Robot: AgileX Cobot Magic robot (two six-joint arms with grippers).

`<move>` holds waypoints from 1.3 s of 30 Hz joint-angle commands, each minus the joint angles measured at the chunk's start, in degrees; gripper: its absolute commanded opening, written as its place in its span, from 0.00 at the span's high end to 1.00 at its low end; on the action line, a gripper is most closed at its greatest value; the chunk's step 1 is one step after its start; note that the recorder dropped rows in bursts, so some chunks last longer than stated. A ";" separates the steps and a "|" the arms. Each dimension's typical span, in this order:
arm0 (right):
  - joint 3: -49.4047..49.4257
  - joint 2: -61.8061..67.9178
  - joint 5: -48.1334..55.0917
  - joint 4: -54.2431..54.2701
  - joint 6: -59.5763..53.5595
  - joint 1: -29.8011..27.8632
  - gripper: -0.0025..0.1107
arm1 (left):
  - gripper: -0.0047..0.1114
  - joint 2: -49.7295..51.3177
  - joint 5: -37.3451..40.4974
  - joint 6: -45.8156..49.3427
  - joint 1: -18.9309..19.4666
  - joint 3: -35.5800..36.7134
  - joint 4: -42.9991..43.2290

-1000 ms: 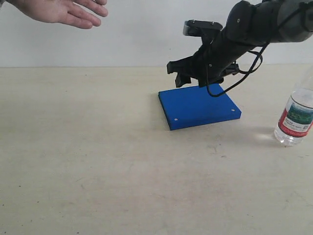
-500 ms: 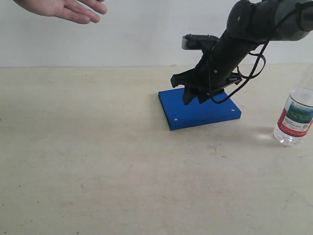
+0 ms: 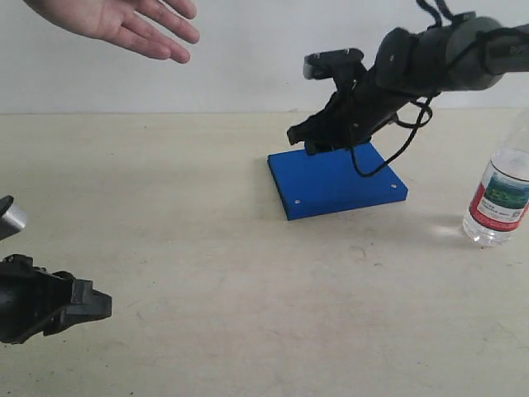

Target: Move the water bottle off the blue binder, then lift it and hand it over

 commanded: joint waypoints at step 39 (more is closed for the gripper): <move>-20.05 13.64 43.67 4.14 -1.62 -0.94 0.86 | 0.77 -4.80 13.96 15.21 -0.24 -0.33 -6.70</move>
